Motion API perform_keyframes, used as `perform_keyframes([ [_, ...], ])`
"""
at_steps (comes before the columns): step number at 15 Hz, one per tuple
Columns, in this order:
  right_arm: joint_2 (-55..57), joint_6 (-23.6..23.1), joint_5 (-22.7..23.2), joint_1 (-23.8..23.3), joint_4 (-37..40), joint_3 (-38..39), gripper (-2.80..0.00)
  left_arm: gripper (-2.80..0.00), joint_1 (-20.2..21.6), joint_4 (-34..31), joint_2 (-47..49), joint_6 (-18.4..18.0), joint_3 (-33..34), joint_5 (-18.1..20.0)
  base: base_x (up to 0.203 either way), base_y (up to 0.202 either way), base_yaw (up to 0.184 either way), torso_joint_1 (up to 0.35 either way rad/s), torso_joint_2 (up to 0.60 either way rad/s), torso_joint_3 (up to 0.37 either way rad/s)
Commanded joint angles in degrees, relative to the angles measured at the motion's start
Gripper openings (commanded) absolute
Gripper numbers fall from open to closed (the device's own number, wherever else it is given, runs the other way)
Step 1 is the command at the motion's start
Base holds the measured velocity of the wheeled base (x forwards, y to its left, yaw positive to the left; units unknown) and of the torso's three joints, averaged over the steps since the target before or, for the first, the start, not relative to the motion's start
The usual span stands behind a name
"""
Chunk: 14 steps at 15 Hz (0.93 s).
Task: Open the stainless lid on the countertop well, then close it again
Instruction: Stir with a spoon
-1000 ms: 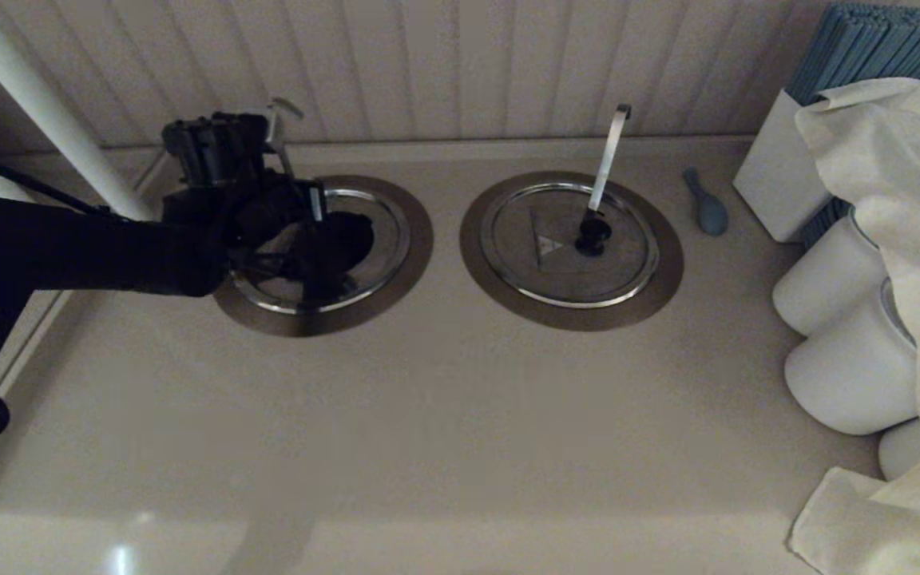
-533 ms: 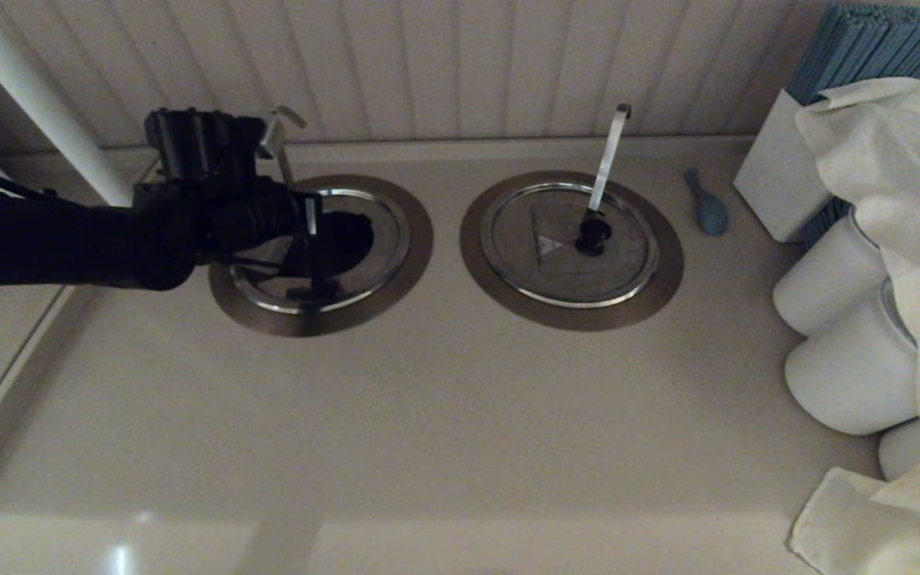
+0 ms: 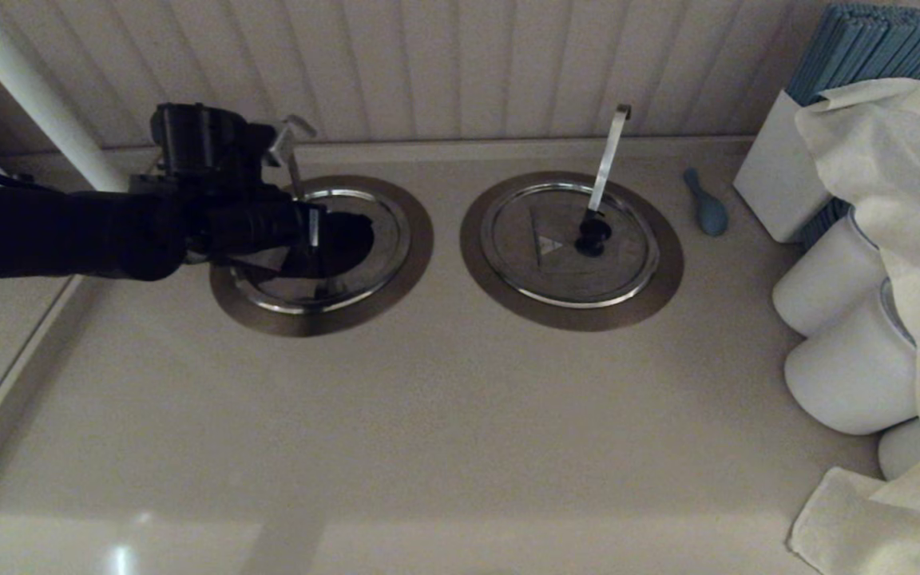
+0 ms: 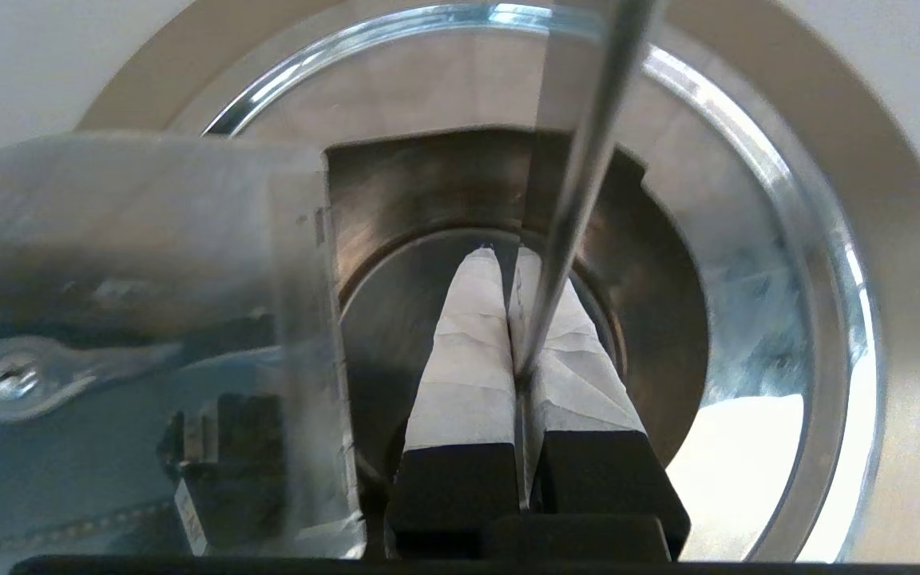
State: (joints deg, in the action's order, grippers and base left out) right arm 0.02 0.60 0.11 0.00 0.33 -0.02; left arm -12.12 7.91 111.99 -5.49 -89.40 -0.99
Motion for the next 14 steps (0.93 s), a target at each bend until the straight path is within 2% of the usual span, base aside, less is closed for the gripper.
perform_keyframes([
  [1, -0.02, 0.02, 0.06, 0.0, 0.02, 0.02, -2.8, -2.8, -1.21, 1.75, 2.42, 0.27, -0.97, -0.24, 0.0, 0.0, 0.0, 0.0, 0.0, 0.0],
  [3, -0.02, 0.02, 0.01, 0.0, 0.02, 0.02, -2.8, -2.8, -2.98, 6.74, 3.92, 1.19, -0.88, -0.53, 0.0, 0.0, 0.0, 0.0, 0.0, 0.0],
  [6, -0.02, 0.02, 0.07, 0.0, 0.02, -0.06, -2.8, -2.8, -5.02, 10.02, 5.43, 2.59, -1.03, -0.86, 0.0, 0.0, 0.0, 0.0, 0.0, 0.0],
  [10, -0.02, 0.02, 0.07, 0.0, 0.02, -0.06, -2.8, -2.8, -5.64, 13.8, 7.01, 3.03, -2.53, -4.99, 0.0, 0.0, 0.0, 0.0, 0.0, 0.0],
  [14, -0.02, 0.02, 0.02, 0.0, -0.02, 0.02, -2.8, -2.8, -5.59, 13.78, 7.52, 2.94, -4.29, -8.14, 0.0, 0.0, 0.0, 0.0, 0.0, 0.0],
])
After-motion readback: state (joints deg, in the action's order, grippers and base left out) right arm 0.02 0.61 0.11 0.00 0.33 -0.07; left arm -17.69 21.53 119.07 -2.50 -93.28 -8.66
